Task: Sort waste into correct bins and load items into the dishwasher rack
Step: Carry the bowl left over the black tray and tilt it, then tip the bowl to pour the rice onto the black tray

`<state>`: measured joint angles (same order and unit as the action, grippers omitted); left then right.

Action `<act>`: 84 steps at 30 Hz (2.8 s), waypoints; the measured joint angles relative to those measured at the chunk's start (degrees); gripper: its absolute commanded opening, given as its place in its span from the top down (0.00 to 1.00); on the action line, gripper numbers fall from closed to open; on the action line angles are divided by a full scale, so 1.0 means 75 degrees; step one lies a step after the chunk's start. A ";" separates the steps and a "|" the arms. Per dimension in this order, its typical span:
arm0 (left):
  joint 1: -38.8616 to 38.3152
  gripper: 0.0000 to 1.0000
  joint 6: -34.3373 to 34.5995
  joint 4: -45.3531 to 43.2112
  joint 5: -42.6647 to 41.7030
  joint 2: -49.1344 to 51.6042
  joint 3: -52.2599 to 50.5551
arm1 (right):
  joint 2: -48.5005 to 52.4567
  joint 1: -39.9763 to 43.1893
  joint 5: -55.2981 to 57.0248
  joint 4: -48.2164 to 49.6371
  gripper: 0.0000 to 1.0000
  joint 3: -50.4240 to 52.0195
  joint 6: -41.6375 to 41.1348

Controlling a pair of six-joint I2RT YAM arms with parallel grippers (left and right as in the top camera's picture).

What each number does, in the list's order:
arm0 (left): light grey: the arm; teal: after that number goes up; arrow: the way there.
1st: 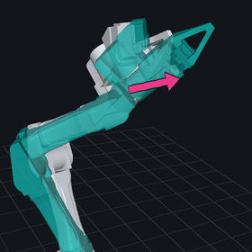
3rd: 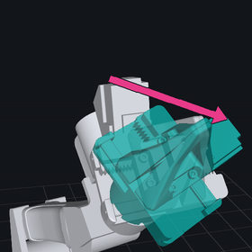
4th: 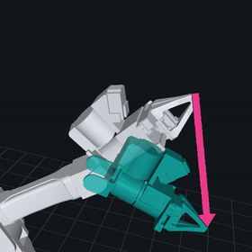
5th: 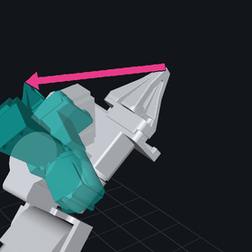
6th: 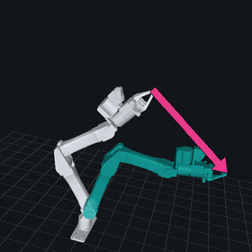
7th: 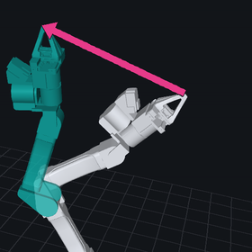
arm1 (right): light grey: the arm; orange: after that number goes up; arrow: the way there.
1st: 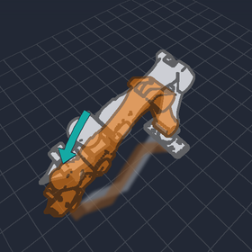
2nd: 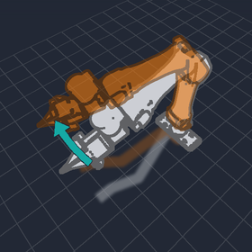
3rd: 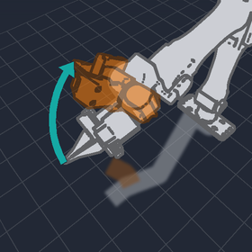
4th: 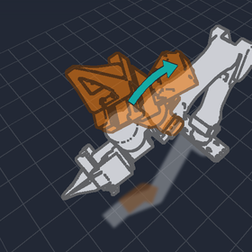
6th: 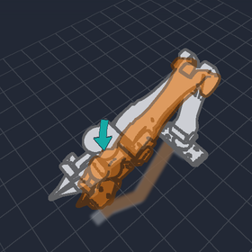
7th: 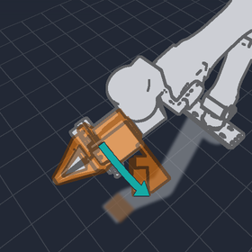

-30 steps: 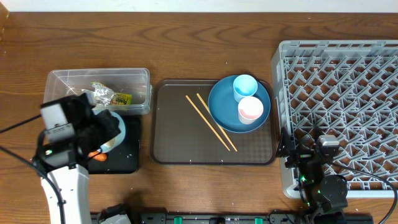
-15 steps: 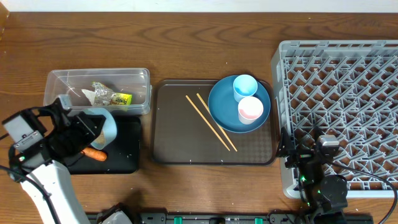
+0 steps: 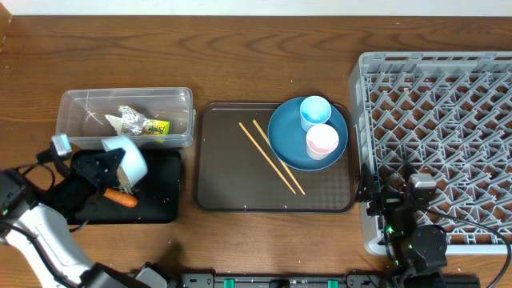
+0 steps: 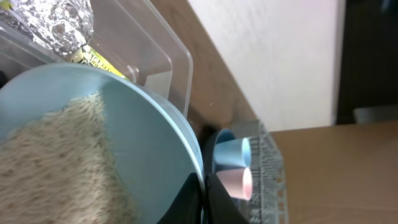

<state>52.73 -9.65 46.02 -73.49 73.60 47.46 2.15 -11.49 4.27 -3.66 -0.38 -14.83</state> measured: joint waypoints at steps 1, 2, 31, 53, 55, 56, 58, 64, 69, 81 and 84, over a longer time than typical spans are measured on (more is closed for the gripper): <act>0.0093 0.94 -0.0099 0.0003 -0.0108 0.0064 -0.0073 | 0.0000 0.0000 0.0000 0.0000 0.01 0.0000 0.0000; 0.0207 0.94 -0.0210 0.0000 -0.0236 0.0125 -0.0163 | 0.0000 0.0000 0.0000 0.0003 0.01 0.0000 0.0000; 0.0813 0.93 -0.0714 0.0921 -0.1985 0.0618 -0.0656 | 0.0000 0.0000 0.0000 0.0003 0.01 0.0000 0.0000; 0.0813 0.93 -0.0688 0.1346 -0.2011 0.0618 -0.0656 | 0.0000 0.0000 0.0000 0.0003 0.01 0.0000 0.0000; 0.0813 0.93 -0.0685 0.1422 -0.2014 0.0618 -0.0656 | 0.0000 0.0000 0.0000 0.0000 0.01 0.0000 0.0000; 0.0813 0.93 -0.0685 0.1416 -0.2014 0.0618 -0.0656 | 0.0000 0.0000 0.0000 0.0000 0.01 0.0000 0.0000; 0.0813 0.93 -0.0679 0.1262 -0.2020 0.0618 -0.0656 | 0.0000 0.0000 0.0000 0.0003 0.01 0.0000 0.0000; 0.0813 0.93 -0.0664 0.1716 -0.2017 0.0618 -0.0656 | 0.0000 0.0000 0.0003 0.0000 0.01 0.0000 0.0000; 0.0813 0.93 -0.0670 0.0833 -0.2017 0.0618 -0.0673 | 0.0006 0.0000 0.0000 0.0003 0.01 0.0000 0.0000; 0.0799 0.92 -0.0571 0.1422 -0.2008 0.0618 -0.0682 | 0.0006 0.0000 0.0000 0.0000 0.01 0.0000 0.0000; 0.0799 0.89 -0.0618 0.1279 -0.2011 0.0618 -0.0682 | 0.0006 0.0000 0.0000 0.0000 0.01 0.0000 0.0000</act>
<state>58.72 -14.28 55.61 -88.58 78.24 42.35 2.20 -11.49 4.27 -3.66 -0.38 -14.83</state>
